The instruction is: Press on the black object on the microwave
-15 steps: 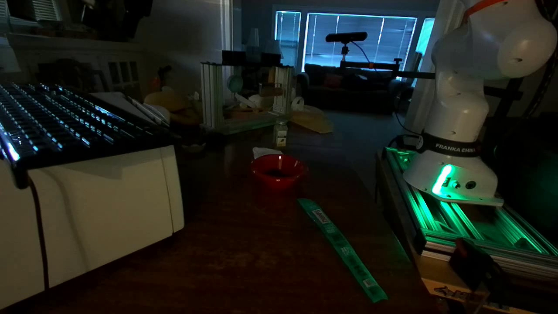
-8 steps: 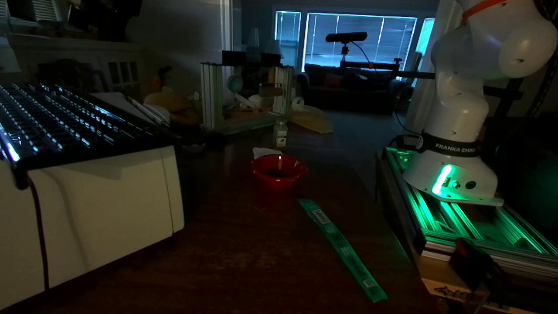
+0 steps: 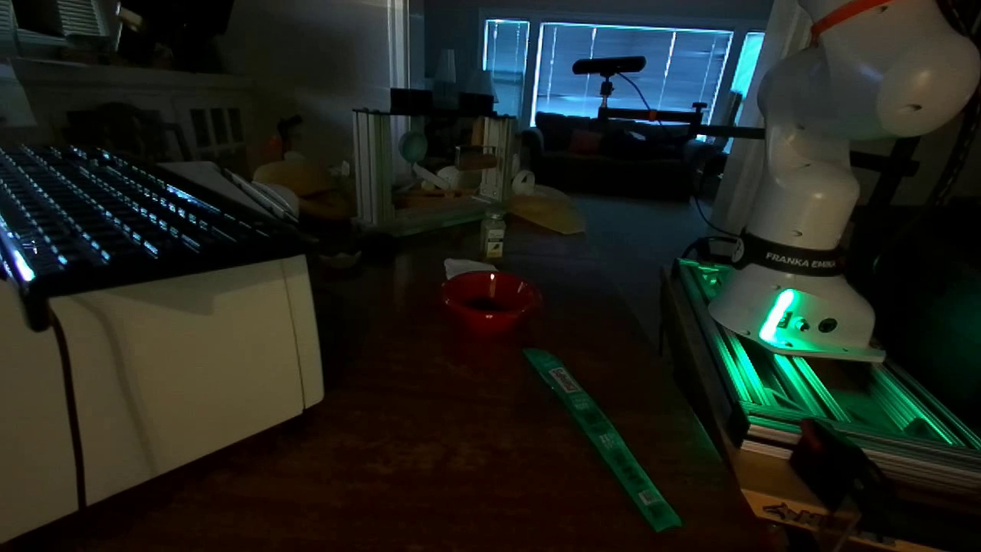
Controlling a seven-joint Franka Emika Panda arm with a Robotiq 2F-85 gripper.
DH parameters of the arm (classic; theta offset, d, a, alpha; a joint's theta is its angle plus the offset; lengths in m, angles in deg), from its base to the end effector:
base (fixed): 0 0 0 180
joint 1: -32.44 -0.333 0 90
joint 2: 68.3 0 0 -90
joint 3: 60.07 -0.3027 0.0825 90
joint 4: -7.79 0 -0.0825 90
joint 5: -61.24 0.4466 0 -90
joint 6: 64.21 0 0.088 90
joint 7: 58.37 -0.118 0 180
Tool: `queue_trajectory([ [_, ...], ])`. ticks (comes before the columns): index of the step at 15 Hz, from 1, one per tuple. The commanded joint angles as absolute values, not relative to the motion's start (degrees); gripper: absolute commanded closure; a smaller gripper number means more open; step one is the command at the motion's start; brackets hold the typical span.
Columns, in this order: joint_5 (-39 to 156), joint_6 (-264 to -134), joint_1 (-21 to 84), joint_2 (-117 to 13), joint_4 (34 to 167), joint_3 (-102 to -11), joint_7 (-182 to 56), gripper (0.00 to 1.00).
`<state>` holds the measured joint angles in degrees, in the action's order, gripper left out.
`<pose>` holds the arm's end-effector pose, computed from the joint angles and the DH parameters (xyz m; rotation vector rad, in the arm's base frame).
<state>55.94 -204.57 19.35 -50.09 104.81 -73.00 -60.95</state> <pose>0.6725 0.3121 0.4149 -2.8958 -0.6477 -0.6570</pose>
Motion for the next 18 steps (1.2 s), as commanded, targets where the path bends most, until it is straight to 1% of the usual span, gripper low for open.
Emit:
queue_trajectory([
  [1,58.6,-205.5,19.7,-46.7,101.5,-73.6,-54.1,0.49],
  [4,61.2,-206.0,20.4,-45.1,100.3,-74.8,-48.5,0.73],
  [6,63.4,-206.3,21.0,-44.4,100.0,-75.8,-45.0,0.87],
  [7,64.5,-206.3,21.2,-44.0,99.9,-76.2,-43.5,0.96],
  [8,65.3,-206.6,21.5,-43.6,99.9,-76.5,-42.1,0.99],
  [18,67.7,-210.8,23.2,-41.1,101.0,-78.1,-34.5,1.00],
])
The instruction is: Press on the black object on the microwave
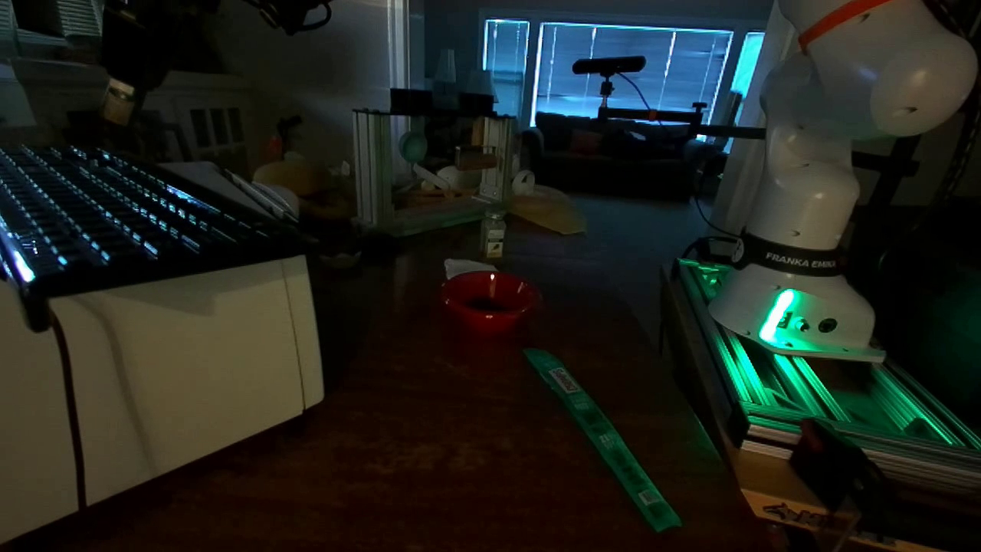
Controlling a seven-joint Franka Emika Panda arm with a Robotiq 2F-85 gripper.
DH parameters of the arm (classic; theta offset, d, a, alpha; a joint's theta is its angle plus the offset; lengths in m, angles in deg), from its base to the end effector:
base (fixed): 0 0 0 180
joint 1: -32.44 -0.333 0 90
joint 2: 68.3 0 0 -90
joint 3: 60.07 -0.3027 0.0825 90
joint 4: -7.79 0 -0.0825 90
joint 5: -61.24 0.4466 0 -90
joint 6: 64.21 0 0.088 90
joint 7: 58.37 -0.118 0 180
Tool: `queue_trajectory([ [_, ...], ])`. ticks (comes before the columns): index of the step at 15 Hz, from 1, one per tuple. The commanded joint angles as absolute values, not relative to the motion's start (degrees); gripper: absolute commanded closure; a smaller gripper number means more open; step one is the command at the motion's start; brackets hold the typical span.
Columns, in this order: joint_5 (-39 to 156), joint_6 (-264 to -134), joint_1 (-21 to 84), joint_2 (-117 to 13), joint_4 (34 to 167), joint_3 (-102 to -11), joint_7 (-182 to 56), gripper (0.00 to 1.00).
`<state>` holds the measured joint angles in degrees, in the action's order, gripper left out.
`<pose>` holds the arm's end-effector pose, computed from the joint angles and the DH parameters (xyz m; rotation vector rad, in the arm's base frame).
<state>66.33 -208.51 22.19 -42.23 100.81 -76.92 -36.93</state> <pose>0.6944 0.3256 0.3671 -2.6738 -1.0197 -0.6506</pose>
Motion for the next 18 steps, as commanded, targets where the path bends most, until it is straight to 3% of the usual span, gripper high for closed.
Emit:
queue_trajectory([
  [1,68.1,-211.5,23.4,-40.8,101.0,-78.5,-34.1,1.00],
  [18,66.3,-220.5,23.4,-37.4,102.2,-79.3,-34.6,1.00],
])
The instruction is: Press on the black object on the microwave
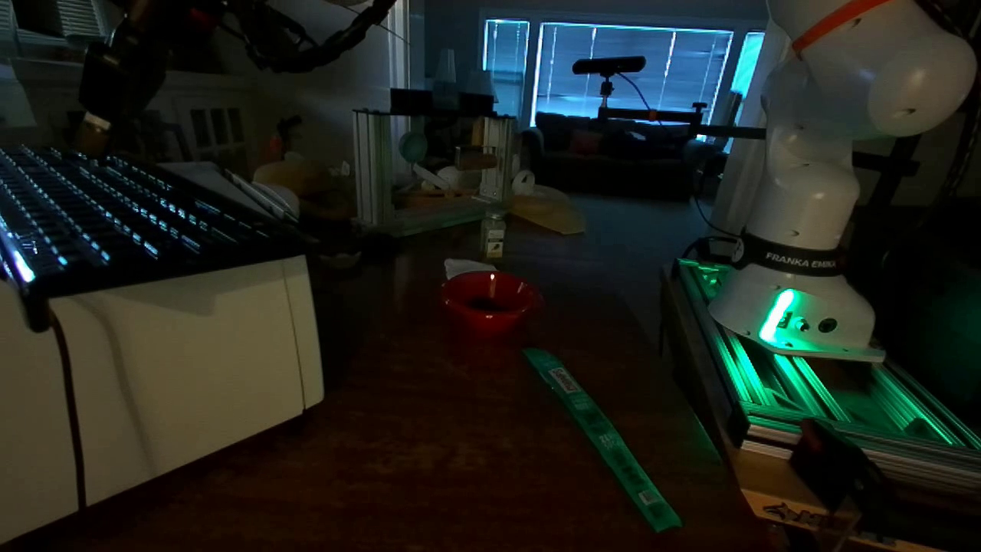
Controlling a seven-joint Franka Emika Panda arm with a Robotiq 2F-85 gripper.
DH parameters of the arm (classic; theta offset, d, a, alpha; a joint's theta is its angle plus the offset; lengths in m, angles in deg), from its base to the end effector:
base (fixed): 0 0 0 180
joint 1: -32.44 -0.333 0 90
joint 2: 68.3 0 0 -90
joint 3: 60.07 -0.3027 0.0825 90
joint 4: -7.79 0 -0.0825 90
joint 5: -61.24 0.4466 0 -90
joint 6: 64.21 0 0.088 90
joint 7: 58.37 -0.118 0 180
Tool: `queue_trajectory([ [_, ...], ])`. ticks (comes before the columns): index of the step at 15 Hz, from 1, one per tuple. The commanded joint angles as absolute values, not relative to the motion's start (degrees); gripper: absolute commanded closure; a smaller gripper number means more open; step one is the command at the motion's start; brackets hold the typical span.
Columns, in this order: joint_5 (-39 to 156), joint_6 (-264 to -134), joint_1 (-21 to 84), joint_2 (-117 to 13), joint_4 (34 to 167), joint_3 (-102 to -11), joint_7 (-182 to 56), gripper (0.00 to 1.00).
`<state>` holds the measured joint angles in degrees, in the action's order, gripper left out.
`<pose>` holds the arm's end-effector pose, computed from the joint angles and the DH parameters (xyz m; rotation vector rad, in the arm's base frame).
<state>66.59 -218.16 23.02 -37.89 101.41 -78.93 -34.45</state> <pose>0.6994 0.3362 0.3303 -2.6131 -1.0280 -0.7730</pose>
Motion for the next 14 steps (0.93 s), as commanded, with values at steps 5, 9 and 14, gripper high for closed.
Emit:
queue_trajectory([
  [5,66.3,-223.1,23.6,-36.7,102.5,-79.6,-35.0,1.00],
  [9,66.1,-223.8,23.7,-36.3,102.7,-79.8,-35.0,1.00],
  [14,66.1,-224.5,23.7,-35.9,102.8,-80.1,-35.0,1.00],
])
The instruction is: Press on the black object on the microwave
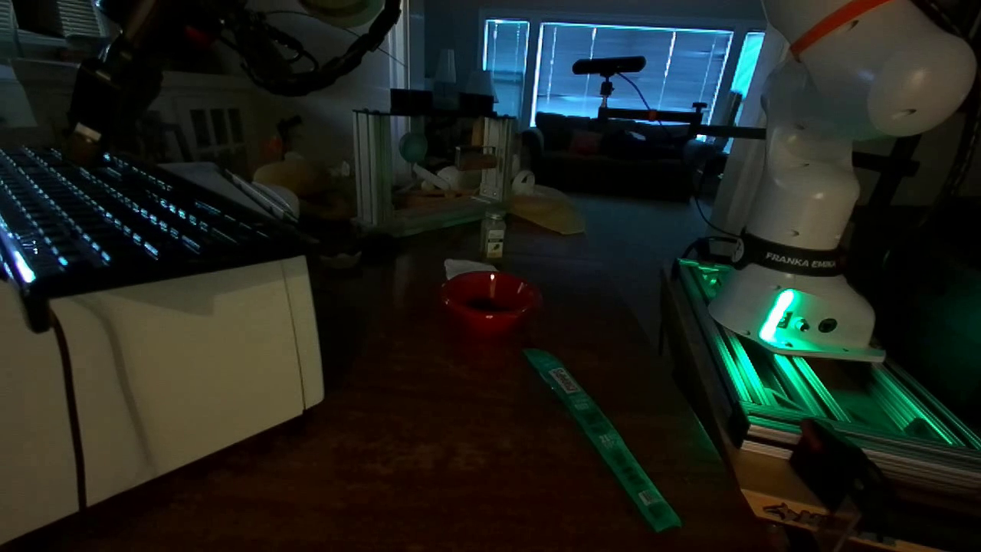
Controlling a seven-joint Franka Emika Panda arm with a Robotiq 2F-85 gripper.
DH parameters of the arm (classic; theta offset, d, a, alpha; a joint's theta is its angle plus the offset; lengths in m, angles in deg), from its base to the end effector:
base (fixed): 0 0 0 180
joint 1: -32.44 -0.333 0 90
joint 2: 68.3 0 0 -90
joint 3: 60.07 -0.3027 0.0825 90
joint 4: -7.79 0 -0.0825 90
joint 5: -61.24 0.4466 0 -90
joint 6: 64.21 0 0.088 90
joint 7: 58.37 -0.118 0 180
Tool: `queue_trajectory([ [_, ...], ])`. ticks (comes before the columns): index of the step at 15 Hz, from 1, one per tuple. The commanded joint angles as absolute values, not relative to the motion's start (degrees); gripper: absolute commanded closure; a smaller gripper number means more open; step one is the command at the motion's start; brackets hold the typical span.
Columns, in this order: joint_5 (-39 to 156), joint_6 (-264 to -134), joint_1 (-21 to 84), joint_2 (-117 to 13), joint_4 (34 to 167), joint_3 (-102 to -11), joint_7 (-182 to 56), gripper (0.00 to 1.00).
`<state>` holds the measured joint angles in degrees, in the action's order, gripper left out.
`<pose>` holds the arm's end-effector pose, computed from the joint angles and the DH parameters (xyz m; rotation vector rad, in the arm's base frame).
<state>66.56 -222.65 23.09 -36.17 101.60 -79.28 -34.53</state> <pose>0.7018 0.3382 0.3172 -2.5968 -1.0015 -0.8353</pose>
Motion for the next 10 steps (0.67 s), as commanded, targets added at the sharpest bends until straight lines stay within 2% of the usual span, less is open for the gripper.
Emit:
queue_trajectory([
  [1,66.0,-224.4,23.7,-35.9,102.8,-80.1,-35.0,1.00],
  [10,65.0,-224.3,23.2,-36.2,102.9,-79.4,-35.6,1.00],
])
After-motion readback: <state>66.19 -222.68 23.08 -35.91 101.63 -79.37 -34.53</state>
